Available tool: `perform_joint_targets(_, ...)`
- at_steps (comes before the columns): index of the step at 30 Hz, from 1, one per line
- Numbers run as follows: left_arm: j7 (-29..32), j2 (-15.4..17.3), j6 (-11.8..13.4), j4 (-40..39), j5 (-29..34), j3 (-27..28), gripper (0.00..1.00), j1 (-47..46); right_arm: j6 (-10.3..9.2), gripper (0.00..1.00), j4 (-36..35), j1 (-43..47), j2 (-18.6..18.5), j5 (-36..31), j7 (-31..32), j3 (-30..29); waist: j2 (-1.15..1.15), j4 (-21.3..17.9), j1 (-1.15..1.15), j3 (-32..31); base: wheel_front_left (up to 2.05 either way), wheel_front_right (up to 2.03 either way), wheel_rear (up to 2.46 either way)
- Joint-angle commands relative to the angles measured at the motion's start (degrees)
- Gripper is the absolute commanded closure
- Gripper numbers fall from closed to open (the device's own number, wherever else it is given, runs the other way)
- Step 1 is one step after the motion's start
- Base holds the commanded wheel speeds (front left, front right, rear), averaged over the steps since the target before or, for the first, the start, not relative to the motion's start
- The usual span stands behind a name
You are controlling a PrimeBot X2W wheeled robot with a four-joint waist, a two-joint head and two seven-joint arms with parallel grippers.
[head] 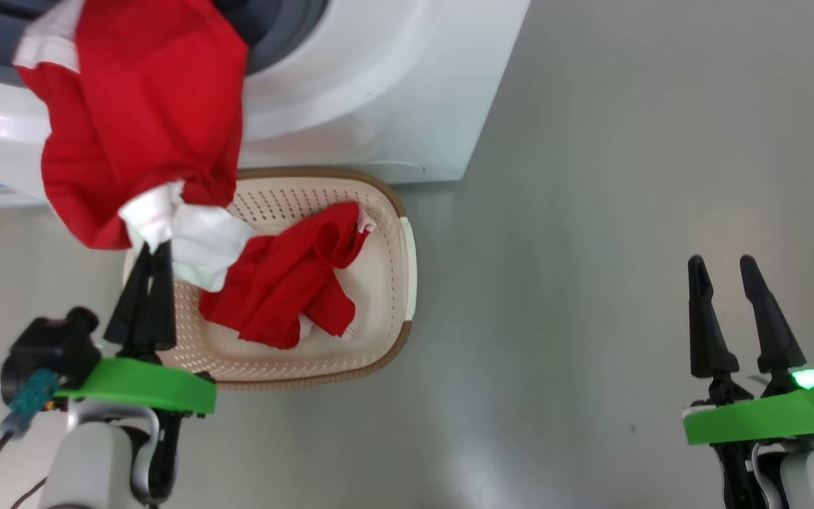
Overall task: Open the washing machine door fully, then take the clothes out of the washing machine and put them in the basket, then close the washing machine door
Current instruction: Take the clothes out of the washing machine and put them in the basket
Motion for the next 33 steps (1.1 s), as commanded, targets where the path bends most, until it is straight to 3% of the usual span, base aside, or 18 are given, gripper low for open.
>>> perform_joint_targets(1, -0.22, 1.42, 0.04, 0.44, 0.22, 1.23, 0.91, -1.35, 0.36, 0.00, -1.58, -1.04, -0.63, 0.81, -0.37, 1.59, 0.00, -0.57, 0.00, 1.59, 0.00, 0.00, 0.00)
perform_joint_targets(11, -0.22, 3.80, 0.03, 18.64, 1.19, -0.80, 0.89, -10.78, 0.36, 0.00, -2.76, -3.36, -0.63, 1.58, -0.37, 2.09, 0.00, -2.13, 0.00, 7.77, 0.00, 0.00, 0.00)
perform_joint_targets(14, -0.22, 4.85, 0.03, 24.00, 2.16, -0.91, 0.75, -15.03, 0.36, 0.00, -3.04, -4.46, -0.63, 1.85, -0.37, 2.42, 0.00, -2.74, 0.00, 10.02, 0.00, 0.00, 0.00)
perform_joint_targets(21, -0.22, 6.63, 0.03, 30.75, 3.29, -0.27, 0.67, -21.26, 0.36, 0.00, -3.31, -6.05, -0.63, 2.31, -0.37, 2.86, 0.00, -3.80, 0.00, 12.42, 0.00, 0.00, 0.00)
perform_joint_targets(24, -0.22, 6.78, 0.03, 32.07, 3.38, 0.21, 0.51, -22.41, 0.36, 0.00, -3.27, -6.21, -0.63, 2.42, -0.37, 2.94, 0.00, -3.97, 0.00, 12.52, 0.00, 0.00, 0.00)
perform_joint_targets(26, -0.22, 6.55, 0.03, 32.34, 3.74, 0.61, 0.25, -22.48, 0.36, 0.00, -3.17, -6.17, -0.63, 2.44, -0.37, 2.86, 0.00, -3.93, 0.00, 12.35, 0.00, 0.00, 0.00)
perform_joint_targets(27, -0.22, 6.43, 0.03, 32.45, 3.90, 0.80, 0.00, -22.44, 0.36, 0.00, -3.14, -6.14, -0.63, 2.41, -0.37, 2.81, 0.00, -3.89, 0.00, 12.26, 0.00, 0.00, 0.00)
perform_joint_targets(33, -0.22, 5.40, 0.03, 31.54, 3.52, 1.92, 0.00, -21.81, 0.36, 0.00, -3.12, -6.23, -0.63, 2.03, -0.37, 2.25, 0.00, -3.16, 0.00, 11.80, 0.00, 0.00, 0.00)
